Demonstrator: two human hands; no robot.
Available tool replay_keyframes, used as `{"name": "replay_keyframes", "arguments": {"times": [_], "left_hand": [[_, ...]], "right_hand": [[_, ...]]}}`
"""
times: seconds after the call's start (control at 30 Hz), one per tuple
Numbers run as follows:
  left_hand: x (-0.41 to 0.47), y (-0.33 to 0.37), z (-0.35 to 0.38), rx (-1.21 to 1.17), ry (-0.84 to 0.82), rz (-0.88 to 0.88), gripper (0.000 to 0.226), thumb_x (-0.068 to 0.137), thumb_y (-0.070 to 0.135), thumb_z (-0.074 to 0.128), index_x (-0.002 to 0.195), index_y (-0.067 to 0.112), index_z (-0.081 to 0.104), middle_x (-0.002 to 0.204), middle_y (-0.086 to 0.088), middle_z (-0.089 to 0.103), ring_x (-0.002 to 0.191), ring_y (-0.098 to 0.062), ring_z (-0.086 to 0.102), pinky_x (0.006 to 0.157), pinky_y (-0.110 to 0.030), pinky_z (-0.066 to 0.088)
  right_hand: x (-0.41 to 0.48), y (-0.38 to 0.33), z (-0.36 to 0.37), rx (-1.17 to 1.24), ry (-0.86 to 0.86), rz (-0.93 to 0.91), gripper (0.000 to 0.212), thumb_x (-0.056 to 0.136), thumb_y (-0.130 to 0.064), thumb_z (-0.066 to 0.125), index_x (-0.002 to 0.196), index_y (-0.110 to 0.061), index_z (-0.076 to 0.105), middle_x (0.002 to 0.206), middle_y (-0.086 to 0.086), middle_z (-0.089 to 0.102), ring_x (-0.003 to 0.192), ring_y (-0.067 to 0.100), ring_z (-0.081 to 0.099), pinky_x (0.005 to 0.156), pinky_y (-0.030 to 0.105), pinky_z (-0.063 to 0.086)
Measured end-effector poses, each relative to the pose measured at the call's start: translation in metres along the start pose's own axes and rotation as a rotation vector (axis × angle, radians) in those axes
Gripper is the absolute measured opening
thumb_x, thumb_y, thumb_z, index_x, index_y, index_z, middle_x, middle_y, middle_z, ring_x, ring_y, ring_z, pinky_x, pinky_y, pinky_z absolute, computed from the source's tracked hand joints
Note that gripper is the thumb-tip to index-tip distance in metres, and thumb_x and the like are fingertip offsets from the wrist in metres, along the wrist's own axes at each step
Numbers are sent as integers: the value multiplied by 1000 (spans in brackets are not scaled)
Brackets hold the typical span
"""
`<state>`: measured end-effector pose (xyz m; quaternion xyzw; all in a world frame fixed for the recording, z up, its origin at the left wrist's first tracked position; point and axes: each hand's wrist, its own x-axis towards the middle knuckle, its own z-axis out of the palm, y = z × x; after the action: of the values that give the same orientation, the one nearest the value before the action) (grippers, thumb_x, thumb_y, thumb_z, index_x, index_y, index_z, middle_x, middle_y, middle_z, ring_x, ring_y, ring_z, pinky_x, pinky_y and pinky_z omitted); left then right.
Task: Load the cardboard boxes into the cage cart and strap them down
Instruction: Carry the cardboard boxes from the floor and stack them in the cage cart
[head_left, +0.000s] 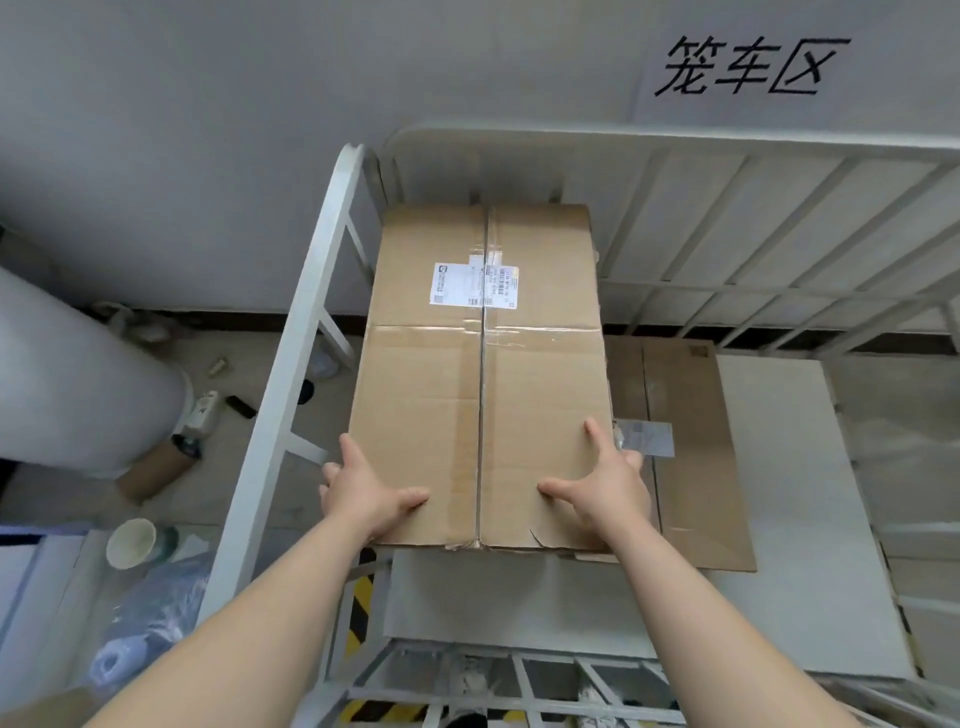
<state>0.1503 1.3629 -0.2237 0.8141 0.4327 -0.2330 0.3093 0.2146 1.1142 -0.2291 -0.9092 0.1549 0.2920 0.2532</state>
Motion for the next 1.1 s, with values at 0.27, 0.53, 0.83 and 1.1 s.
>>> {"name": "replay_keyframes", "arguments": {"times": [0.27,0.53,0.83,1.1], "left_hand": [[17,-9,8,26,-31,-12,133,67,45,85,153,22,-13,153,-18,16,141,-37,23,114,-49,28],[-1,2,9,185,37,67,113,79,45,74,153,17,-6,158,-14,10,144,-33,14,116,-47,22],[-62,55,-23,382,51,587,58,94,45,53,147,25,39,148,7,43,139,-19,32,114,-38,26],[-152,124,-19,573,96,940,48,96,46,46,139,25,47,137,4,53,127,-21,45,105,-34,36]], "right_hand": [[8,0,19,-27,2,19,110,61,-57,81,147,-54,11,132,8,32,95,26,64,91,37,50],[1,-2,16,-54,-8,-4,95,74,-50,75,150,-44,18,149,12,22,135,30,35,111,44,33],[-49,-3,-40,-79,134,-187,64,92,-40,58,149,-21,35,159,2,23,148,18,16,119,37,19],[-121,32,-133,-80,371,-246,60,94,-38,55,148,-22,36,156,-3,31,146,16,20,119,36,17]]}}
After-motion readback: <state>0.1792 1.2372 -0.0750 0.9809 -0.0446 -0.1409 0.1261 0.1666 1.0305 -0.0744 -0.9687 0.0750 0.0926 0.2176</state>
